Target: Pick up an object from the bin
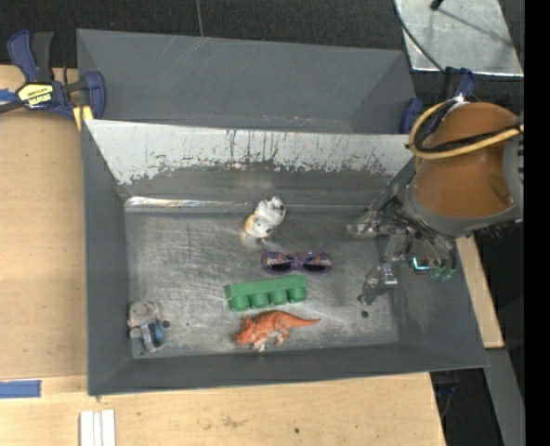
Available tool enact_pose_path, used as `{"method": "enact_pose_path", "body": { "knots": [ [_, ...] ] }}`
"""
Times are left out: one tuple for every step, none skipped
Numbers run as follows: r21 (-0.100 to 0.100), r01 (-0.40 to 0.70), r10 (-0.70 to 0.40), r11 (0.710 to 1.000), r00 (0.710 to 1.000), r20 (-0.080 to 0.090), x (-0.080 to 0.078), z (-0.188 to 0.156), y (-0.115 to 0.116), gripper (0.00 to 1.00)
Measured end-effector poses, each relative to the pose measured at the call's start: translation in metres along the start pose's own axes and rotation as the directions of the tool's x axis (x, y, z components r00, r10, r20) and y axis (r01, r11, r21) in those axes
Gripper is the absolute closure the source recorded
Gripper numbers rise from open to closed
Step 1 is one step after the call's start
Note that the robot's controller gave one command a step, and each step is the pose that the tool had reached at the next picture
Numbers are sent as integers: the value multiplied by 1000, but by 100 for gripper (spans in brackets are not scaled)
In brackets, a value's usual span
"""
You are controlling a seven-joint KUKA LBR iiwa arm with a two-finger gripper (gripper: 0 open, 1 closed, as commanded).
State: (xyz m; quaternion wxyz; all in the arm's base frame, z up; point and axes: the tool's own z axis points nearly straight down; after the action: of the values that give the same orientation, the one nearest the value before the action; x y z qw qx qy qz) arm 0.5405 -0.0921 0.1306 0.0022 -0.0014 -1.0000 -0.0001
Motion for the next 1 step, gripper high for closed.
{"method": "enact_pose_path", "body": {
  "knots": [
    [1, 2, -2, 1000, 1000, 7, -2, -4, 0, 0]
  ]
}}
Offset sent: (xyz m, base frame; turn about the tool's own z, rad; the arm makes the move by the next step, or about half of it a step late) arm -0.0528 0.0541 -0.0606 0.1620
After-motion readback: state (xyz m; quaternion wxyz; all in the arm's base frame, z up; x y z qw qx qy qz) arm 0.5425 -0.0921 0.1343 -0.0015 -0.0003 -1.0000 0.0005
